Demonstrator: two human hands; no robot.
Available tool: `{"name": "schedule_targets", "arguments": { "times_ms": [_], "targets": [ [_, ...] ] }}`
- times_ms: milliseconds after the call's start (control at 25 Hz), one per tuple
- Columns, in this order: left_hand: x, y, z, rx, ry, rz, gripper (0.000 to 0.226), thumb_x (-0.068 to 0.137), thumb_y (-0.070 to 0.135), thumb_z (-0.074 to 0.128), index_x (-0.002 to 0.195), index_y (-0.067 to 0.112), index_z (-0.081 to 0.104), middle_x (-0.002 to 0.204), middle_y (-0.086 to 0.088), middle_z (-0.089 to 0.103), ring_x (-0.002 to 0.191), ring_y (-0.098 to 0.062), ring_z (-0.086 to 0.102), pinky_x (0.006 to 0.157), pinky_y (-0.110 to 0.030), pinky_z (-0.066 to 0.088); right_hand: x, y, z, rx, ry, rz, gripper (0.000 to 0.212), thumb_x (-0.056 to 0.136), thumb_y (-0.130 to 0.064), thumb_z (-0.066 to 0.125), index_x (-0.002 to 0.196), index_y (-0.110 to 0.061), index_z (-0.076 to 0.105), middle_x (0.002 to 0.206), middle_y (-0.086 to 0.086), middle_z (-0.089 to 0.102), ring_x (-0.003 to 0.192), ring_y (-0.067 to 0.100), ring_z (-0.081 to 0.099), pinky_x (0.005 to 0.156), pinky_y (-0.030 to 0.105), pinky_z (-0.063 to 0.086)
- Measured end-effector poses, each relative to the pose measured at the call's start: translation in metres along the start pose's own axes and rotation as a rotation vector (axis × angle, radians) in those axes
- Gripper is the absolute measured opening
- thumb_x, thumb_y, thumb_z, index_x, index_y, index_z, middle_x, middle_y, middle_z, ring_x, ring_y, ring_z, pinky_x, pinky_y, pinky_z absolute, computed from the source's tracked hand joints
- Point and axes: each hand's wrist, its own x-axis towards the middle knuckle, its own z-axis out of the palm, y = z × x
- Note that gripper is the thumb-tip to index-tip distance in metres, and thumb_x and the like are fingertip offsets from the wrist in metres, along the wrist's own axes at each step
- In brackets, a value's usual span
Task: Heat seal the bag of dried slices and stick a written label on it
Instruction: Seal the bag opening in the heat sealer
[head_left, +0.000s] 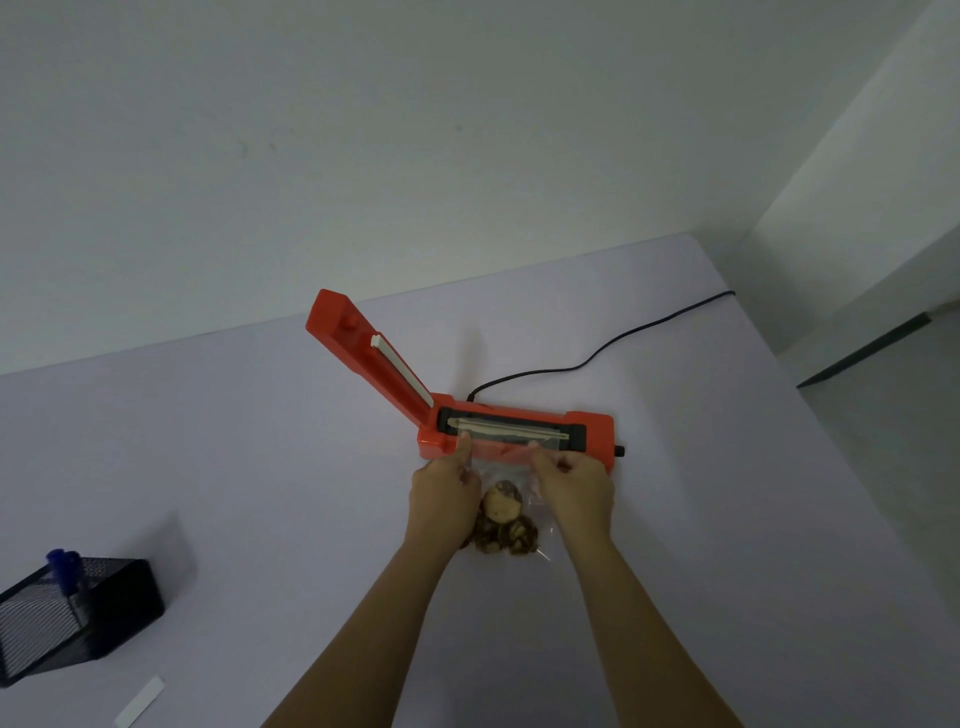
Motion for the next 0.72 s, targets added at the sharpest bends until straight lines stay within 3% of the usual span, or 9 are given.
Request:
{"name": "schedule_targets", "arguments": {
  "times_ms": [200, 360, 560, 720],
  "targets": [
    [-0.005, 0.001, 0.001, 0.062, 0.072, 0.092, 0.044, 0.095, 0.007, 0.044, 0.136, 0.022, 0.046, 0.109, -0.009, 0.065, 0.088, -0.019, 0.062, 0.076, -0.016, 0.042, 0.003, 0.001, 0.001, 0.016, 0.019, 0.006, 0.021, 0.084, -0.02, 0.065, 0.065, -0.012, 0.068, 0.052, -0.004, 0.062, 0.045, 0.006, 0.056, 0.049, 0.02, 0.039],
    [-0.002, 0.003, 0.002, 0.187, 0.024, 0.13, 0.045, 0.095, 0.007, 0.04, 0.137, 0.023, 0.044, 0.111, -0.01, 0.063, 0.088, -0.021, 0.062, 0.077, -0.023, 0.047, 0.004, -0.001, 0.004, -0.06, 0.048, -0.038, 0.018, 0.084, -0.021, 0.065, 0.068, -0.013, 0.066, 0.061, 0.002, 0.067, 0.053, 0.014, 0.062, 0.052, 0.022, 0.045],
    [0.003, 0.009, -0.001, 0.226, -0.056, 0.112, 0.042, 0.096, 0.01, 0.039, 0.136, 0.022, 0.045, 0.124, -0.008, 0.058, 0.099, -0.022, 0.061, 0.085, -0.028, 0.052, 0.001, -0.004, 0.005, -0.197, 0.09, -0.133, 0.015, 0.086, -0.021, 0.063, 0.075, -0.011, 0.065, 0.062, -0.005, 0.059, 0.053, 0.003, 0.052, 0.046, 0.014, 0.035],
    [0.006, 0.011, 0.0, 0.137, -0.066, 0.041, 0.034, 0.099, 0.017, 0.034, 0.13, 0.02, 0.049, 0.12, -0.002, 0.06, 0.084, -0.011, 0.055, 0.072, -0.014, 0.047, -0.001, -0.005, 0.006, -0.236, 0.101, -0.217, 0.015, 0.088, -0.018, 0.06, 0.075, -0.011, 0.064, 0.06, -0.006, 0.058, 0.05, 0.001, 0.049, 0.045, 0.012, 0.032]
  ]
}}
